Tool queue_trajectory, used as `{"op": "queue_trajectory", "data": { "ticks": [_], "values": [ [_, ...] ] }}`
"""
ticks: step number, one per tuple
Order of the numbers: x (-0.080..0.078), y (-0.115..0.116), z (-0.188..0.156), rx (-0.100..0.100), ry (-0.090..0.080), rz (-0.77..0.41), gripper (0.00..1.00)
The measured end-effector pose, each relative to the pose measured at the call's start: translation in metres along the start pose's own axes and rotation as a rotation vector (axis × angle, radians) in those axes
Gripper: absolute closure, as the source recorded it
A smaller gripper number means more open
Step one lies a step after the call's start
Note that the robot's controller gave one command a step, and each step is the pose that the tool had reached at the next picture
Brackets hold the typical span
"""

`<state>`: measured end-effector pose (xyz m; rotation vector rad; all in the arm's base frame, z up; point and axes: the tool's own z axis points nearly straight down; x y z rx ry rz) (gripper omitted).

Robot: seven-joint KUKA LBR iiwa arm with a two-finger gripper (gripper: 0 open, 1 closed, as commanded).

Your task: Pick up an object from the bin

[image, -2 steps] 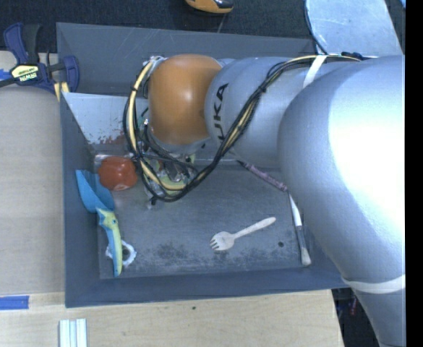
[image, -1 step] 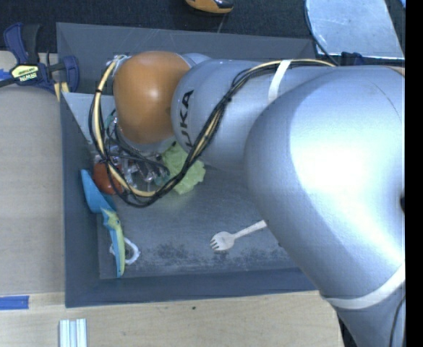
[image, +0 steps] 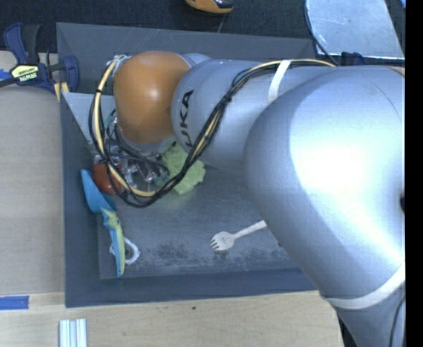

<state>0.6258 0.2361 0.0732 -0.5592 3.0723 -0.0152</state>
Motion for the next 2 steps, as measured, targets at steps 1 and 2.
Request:
{"op": "queue_trajectory", "data": {
  "ticks": [1,2],
  "values": [
    [0.002,0.001,-0.015,-0.004,0.004,0.001,1.0],
    [-0.001,0.002,-0.047,-0.004,-0.002,0.0,1.0]
  ]
}}
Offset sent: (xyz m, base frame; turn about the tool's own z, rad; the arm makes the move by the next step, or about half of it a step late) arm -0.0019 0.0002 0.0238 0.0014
